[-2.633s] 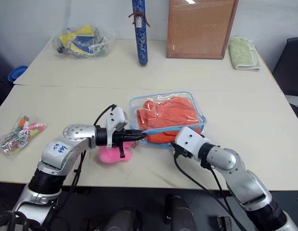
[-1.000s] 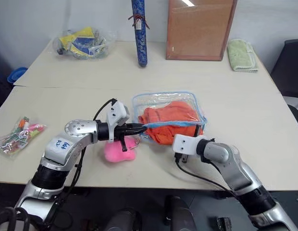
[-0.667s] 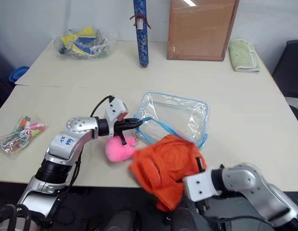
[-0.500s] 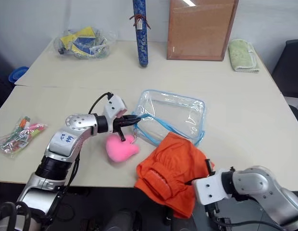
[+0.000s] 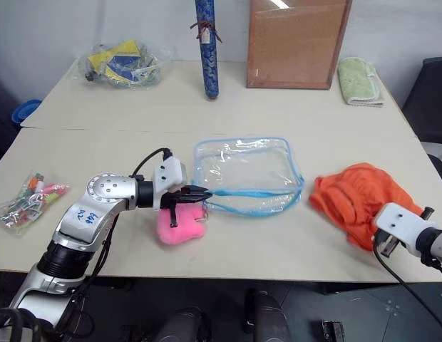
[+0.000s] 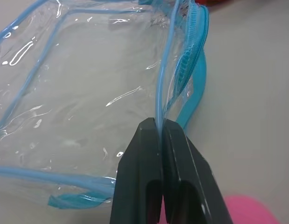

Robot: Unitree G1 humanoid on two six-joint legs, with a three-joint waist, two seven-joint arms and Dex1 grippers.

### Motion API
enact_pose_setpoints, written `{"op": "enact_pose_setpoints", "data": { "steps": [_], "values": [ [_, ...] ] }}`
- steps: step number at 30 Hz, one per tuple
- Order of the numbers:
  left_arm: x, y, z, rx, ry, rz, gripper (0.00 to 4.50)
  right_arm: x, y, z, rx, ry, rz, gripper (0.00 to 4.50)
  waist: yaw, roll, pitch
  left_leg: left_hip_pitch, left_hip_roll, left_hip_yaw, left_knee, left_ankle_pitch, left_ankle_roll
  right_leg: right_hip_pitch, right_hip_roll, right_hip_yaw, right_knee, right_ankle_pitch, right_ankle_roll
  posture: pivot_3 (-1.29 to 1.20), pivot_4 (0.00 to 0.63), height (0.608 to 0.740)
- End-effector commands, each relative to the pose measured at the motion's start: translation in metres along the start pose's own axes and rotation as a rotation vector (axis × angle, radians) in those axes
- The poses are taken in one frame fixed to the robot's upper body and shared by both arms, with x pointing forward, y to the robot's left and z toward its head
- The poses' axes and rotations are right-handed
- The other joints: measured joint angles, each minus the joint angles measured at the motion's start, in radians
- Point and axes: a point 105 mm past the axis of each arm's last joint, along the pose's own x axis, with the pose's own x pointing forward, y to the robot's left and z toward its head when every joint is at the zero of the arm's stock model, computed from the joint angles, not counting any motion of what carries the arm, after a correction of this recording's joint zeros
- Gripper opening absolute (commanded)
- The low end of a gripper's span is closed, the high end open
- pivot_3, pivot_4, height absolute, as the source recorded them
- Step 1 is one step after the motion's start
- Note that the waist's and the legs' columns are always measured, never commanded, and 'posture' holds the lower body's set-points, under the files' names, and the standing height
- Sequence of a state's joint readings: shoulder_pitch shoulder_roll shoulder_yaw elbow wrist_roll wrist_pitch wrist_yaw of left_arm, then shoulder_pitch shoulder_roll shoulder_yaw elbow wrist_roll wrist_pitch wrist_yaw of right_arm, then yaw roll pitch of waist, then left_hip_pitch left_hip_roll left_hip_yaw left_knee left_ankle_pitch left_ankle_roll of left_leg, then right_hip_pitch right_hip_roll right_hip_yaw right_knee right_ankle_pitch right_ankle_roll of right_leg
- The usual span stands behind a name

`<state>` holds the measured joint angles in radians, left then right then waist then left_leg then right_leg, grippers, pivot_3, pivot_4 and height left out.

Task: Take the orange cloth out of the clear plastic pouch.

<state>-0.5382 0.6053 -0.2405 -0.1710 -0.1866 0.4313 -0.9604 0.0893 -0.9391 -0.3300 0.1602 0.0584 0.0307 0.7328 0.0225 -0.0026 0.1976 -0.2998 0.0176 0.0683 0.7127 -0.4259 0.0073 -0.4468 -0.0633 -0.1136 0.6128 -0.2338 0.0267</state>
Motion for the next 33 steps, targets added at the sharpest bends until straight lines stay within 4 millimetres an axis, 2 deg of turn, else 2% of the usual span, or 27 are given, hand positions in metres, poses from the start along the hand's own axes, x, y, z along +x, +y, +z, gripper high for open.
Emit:
{"op": "enact_pose_setpoints", "data": {
  "steps": [1, 5, 6, 9, 14, 18, 20, 21, 24, 26, 29, 33],
  "values": [
    [0.000, -0.004, -0.002, 0.096, 0.032, -0.016, 0.00, -0.002, -0.002, 0.021, 0.191, -0.086, -0.074, 0.01, -0.001, 0.001, 0.000, 0.000, 0.000, 0.000, 0.000, 0.000, 0.000, 0.000, 0.000, 0.000, 0.000, 0.000, 0.000, 0.00, 0.150, 0.740],
    [0.001, -0.002, -0.009, 0.112, 0.059, -0.008, 0.00, -0.001, 0.007, 0.030, 0.262, -0.095, -0.073, 0.01, 0.000, 0.003, 0.000, 0.000, 0.001, 0.001, 0.000, 0.000, 0.000, 0.000, 0.000, 0.001, 0.001, 0.000, 0.000, 0.00, 0.150, 0.740],
    [0.002, 0.000, -0.010, 0.111, 0.062, 0.001, 0.00, -0.002, 0.011, 0.033, 0.267, -0.093, -0.066, 0.21, 0.000, 0.003, 0.000, 0.000, 0.001, 0.000, 0.000, 0.000, 0.000, 0.000, 0.000, 0.001, 0.000, 0.000, 0.000, 0.00, 0.150, 0.740],
    [0.001, 0.004, -0.007, 0.076, 0.040, 0.014, 0.68, -0.010, 0.018, 0.041, 0.288, -0.103, -0.038, 0.88, 0.004, 0.003, 0.000, 0.000, 0.001, 0.000, 0.000, 0.000, 0.000, 0.000, 0.000, 0.001, 0.000, 0.000, 0.000, 0.00, 0.150, 0.740],
    [-0.009, 0.011, 0.005, -0.015, -0.031, 0.032, 2.20, -0.033, 0.020, 0.048, 0.284, -0.106, 0.011, 2.58, 0.004, 0.003, 0.000, -0.001, 0.000, -0.001, 0.000, -0.001, 0.001, 0.000, 0.001, 0.000, -0.001, 0.000, 0.000, 0.00, 0.150, 0.740],
    [-0.034, 0.023, 0.017, -0.089, -0.109, 0.074, 3.40, -0.064, 0.016, 0.047, 0.360, -0.100, 0.051, 3.92, 0.003, 0.004, 0.000, -0.001, 0.001, -0.001, -0.002, -0.001, 0.001, 0.000, 0.001, 0.000, -0.001, 0.000, 0.000, 0.00, 0.150, 0.740],
    [-0.057, 0.035, 0.025, -0.174, -0.165, 0.100, 3.99, -0.084, 0.011, 0.041, 0.424, -0.093, 0.060, 4.50, 0.003, 0.003, 0.000, -0.001, 0.001, -0.001, -0.002, -0.001, 0.001, 0.000, 0.001, 0.001, -0.001, 0.000, 0.000, 0.00, 0.150, 0.740],
    [-0.070, 0.038, 0.027, -0.198, -0.185, 0.103, 4.31, -0.093, 0.007, 0.036, 0.461, -0.088, 0.050, 4.50, 0.003, 0.003, 0.001, -0.001, 0.001, -0.001, -0.002, -0.001, 0.001, 0.000, 0.002, 0.000, -0.001, 0.000, 0.000, 0.00, 0.150, 0.740],
    [-0.115, 0.046, 0.026, -0.238, -0.195, 0.094, 4.31, -0.124, -0.010, 0.018, 0.561, -0.057, 0.001, 4.50, -0.002, 0.003, 0.000, 0.000, 0.001, -0.001, -0.003, -0.001, 0.001, 0.000, 0.002, 0.000, -0.001, 0.000, 0.000, 0.00, 0.150, 0.740],
    [-0.138, 0.044, 0.019, -0.239, -0.148, 0.069, 4.31, -0.140, -0.015, 0.010, 0.619, -0.041, -0.006, 4.50, -0.001, 0.003, 0.000, 0.001, 0.001, 0.000, -0.005, -0.001, 0.001, 0.000, 0.002, 0.001, -0.002, -0.001, -0.001, 0.00, 0.150, 0.740],
    [-0.150, 0.040, 0.013, -0.215, -0.088, 0.015, 4.31, -0.150, -0.015, 0.002, 0.639, -0.008, 0.007, 4.50, 0.000, 0.003, 0.000, 0.002, 0.000, 0.001, -0.007, -0.001, 0.001, 0.000, 0.002, 0.001, -0.003, -0.001, 0.000, 0.00, 0.150, 0.740],
    [-0.145, 0.045, 0.012, -0.155, -0.069, -0.005, 4.31, -0.143, -0.011, 0.002, 0.628, 0.000, 0.021, 4.50, 0.005, 0.003, 0.000, 0.001, -0.001, 0.000, -0.007, -0.001, 0.002, 0.000, 0.001, 0.002, -0.003, -0.002, 0.001, 0.00, 0.150, 0.740]
  ]
}}
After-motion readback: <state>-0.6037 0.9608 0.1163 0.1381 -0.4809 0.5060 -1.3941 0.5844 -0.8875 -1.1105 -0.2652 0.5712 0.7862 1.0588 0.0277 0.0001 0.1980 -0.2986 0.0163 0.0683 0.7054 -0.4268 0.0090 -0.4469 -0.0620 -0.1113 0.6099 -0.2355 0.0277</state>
